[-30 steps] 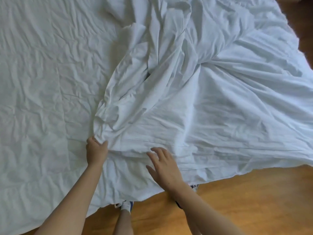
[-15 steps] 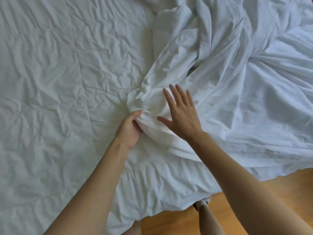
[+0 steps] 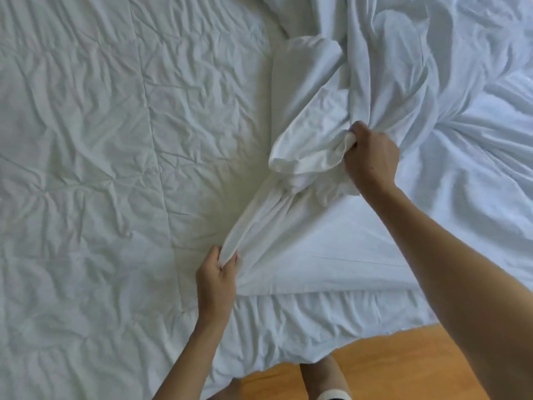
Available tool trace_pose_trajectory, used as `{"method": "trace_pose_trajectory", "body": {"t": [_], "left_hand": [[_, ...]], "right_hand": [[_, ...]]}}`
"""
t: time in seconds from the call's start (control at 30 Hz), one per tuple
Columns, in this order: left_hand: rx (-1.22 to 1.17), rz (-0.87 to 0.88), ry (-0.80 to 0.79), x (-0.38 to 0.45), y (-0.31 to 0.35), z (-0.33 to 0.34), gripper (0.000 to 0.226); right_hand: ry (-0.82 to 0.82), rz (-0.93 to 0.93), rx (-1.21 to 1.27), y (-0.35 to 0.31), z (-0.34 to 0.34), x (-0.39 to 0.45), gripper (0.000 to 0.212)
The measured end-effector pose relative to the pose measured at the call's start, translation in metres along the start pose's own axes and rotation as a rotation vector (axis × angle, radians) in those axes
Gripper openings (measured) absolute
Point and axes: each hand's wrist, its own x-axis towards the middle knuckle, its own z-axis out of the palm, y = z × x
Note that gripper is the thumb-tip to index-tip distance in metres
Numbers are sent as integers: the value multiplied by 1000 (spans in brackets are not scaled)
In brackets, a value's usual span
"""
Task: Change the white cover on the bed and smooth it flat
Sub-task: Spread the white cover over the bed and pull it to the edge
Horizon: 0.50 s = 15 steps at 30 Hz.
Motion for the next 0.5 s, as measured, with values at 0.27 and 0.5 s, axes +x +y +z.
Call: {"method": "trace_pose_trajectory", "body": {"t": [0.27,0.5], "left_hand": [[14,1,160,-11,10,-7,38],[244,-82,84,-3,-9,6,37]], "right_hand": [[124,179,3,38,-61,72,29],[34,417,54,95,-42,67,26]]}}
